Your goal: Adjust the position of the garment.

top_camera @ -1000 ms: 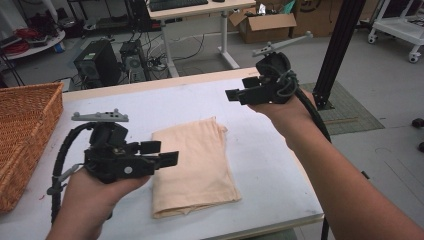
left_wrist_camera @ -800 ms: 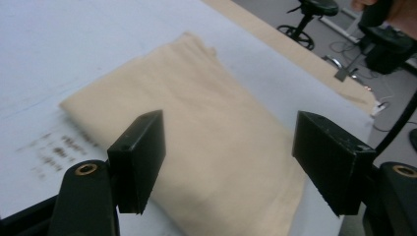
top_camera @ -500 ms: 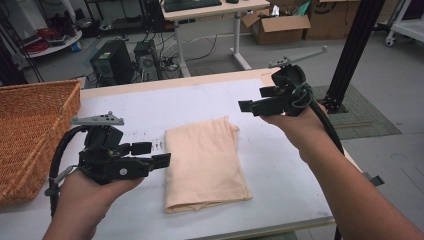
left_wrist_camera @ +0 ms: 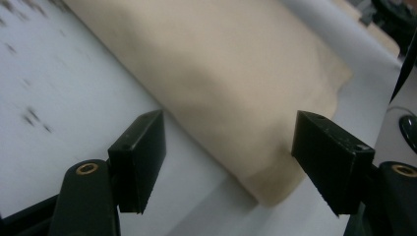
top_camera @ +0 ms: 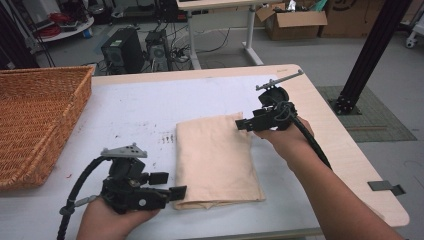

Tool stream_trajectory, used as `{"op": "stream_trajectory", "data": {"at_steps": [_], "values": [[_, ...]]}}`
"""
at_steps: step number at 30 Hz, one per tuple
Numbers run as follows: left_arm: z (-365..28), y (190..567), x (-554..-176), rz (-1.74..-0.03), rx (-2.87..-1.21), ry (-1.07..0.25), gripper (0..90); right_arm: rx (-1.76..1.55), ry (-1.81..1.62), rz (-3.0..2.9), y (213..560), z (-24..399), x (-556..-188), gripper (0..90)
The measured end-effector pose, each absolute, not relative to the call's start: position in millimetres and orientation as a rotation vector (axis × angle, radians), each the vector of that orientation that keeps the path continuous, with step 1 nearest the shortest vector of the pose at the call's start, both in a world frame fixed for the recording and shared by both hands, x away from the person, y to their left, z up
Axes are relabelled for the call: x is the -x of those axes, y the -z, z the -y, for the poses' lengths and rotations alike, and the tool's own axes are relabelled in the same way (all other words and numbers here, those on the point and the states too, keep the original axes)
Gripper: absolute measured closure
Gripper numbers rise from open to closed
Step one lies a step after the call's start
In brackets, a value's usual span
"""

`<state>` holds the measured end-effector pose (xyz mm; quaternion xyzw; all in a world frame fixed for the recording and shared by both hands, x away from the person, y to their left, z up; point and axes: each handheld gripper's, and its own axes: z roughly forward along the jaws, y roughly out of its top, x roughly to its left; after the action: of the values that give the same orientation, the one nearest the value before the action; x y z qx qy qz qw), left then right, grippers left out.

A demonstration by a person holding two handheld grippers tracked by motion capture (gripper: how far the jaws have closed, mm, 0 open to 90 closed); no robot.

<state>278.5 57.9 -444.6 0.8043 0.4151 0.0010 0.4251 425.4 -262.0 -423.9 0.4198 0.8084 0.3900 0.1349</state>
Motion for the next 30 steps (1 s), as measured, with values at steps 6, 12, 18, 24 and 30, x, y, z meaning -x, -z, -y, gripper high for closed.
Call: {"op": "stream_trajectory", "data": {"at_steps": [6,12,18,24,30], "values": [[-57.9,447.8,-264.8,-1.036,-2.01,-0.037,44.5,-1.27,-1.147,-2.419,441.5,261.2,-432.4,54.8],[-59.6,452.3,-261.6,-1.004,-2.013,-0.003,85.9,-1.202,-1.157,-2.431,439.1,256.2,-428.8,76.1],[-68.5,449.0,-267.9,-0.989,-1.999,0.019,86.7,-1.159,-1.152,-2.417,436.4,250.6,-429.4,79.6],[-89.9,443.0,-285.2,-1.029,-1.981,-0.015,86.5,-1.144,-1.178,-2.406,432.7,233.0,-448.4,79.9],[-118.0,442.2,-305.9,-1.086,-1.976,-0.041,86.5,-1.117,-1.184,-2.416,428.1,198.2,-477.9,79.8]]}}
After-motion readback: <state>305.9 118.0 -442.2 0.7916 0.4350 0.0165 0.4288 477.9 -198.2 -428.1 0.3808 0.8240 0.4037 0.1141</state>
